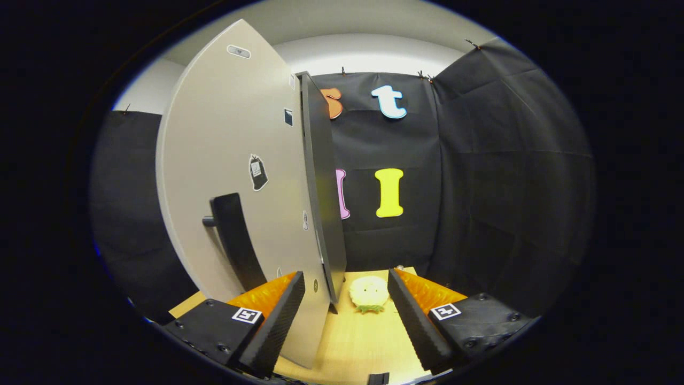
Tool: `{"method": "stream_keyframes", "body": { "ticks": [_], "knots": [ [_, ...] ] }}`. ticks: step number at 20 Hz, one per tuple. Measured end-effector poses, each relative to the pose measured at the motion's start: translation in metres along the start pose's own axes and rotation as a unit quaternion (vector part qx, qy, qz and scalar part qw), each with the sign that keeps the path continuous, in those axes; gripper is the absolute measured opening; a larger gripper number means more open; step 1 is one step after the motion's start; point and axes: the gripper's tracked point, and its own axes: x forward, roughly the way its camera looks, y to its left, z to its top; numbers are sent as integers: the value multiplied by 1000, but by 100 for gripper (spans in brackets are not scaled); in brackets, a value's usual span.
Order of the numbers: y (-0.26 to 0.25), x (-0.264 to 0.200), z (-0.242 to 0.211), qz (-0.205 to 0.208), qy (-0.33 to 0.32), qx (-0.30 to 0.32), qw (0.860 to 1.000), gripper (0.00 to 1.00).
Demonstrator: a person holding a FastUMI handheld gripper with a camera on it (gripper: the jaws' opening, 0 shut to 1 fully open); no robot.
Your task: Open the shoe cabinet door, grab the shoes and put them into the shoe cabinet, then close the shoe cabinet door.
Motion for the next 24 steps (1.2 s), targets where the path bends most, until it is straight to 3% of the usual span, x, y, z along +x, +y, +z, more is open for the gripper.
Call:
{"method": "stream_keyframes", "body": {
  "ticks": [9,15,24],
  "knots": [
    [7,41,-5,24,15,-9,1000,97],
    [10,39,-4,-2,5,-20,1000,94],
    [65,36,-11,-27,-5,-21,999,94]
  ]
}}
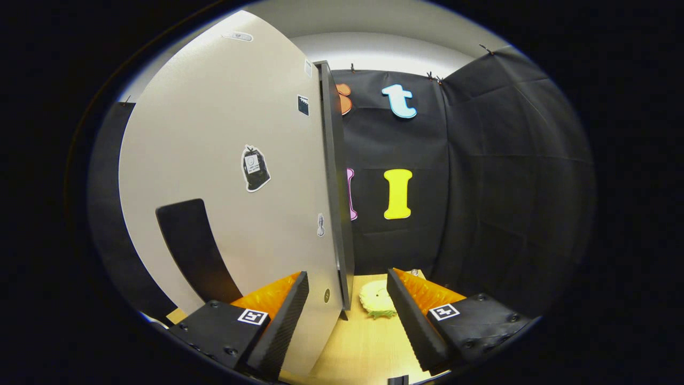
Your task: Open the shoe cabinet door, grab the shoes and put them into the shoe cabinet, then close the shoe cabinet door.
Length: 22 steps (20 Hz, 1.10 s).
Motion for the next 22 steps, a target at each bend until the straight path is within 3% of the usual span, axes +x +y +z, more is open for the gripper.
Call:
{"method": "stream_keyframes", "body": {
  "ticks": [15,22],
  "knots": [
    [102,25,-8,-22,-12,-1,1000,94],
    [150,49,-10,19,-8,-9,1000,94]
  ]
}}
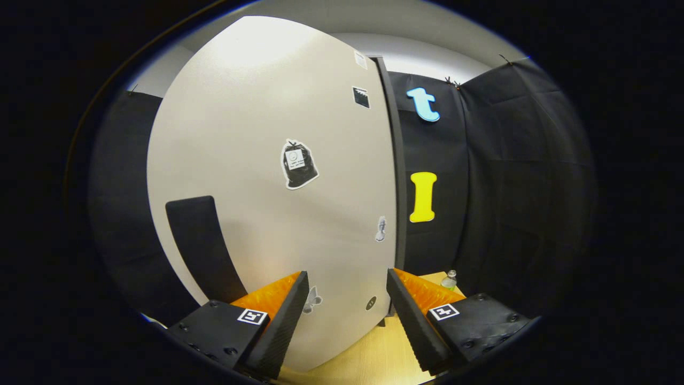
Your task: Open the shoe cabinet door, grab the shoes and put them into the shoe cabinet, then close the shoe cabinet door.
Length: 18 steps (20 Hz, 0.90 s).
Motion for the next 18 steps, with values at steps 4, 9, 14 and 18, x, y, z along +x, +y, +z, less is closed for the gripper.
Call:
{"method": "stream_keyframes", "body": {
  "ticks": [4,9,14,18],
  "knots": [
    [32,4,0,33,-1,-22,999,97],
    [54,2,2,52,-1,-37,998,97],
    [64,3,-7,55,6,-31,998,97],
    [72,0,-6,55,5,-29,998,97]
  ]
}}
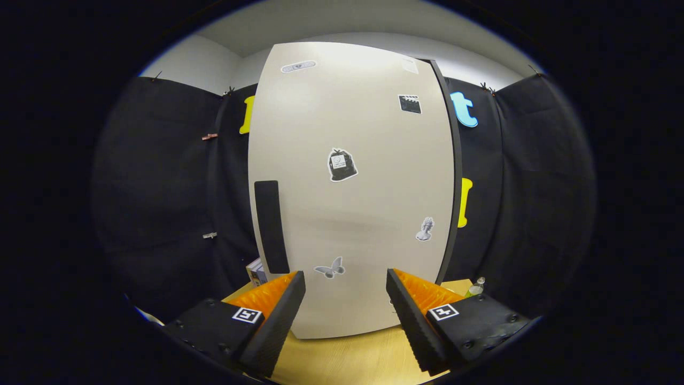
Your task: Open the shoe cabinet door, grab the shoes and put them into the shoe cabinet, then close the shoe cabinet door.
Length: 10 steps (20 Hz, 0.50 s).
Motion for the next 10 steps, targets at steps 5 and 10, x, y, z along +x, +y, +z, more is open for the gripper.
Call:
{"method": "stream_keyframes", "body": {
  "ticks": [5,10],
  "knots": [
    [3,-1,-2,-3,-2,5,1000,97],
    [5,-3,-2,-8,-8,3,1000,97]
  ]
}}
